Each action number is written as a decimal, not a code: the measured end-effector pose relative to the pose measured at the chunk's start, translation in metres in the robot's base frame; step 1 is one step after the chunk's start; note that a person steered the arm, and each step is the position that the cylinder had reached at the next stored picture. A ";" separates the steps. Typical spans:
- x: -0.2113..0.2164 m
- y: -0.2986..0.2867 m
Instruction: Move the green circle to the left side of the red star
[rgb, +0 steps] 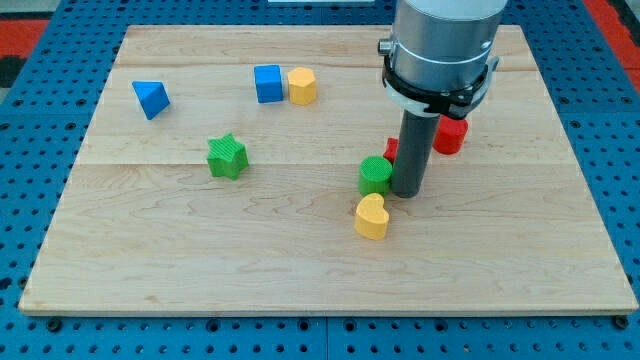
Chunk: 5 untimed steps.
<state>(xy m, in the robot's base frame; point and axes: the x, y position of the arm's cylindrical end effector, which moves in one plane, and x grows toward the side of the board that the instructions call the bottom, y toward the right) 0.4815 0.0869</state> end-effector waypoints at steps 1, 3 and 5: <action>-0.009 -0.018; -0.008 -0.026; -0.009 -0.053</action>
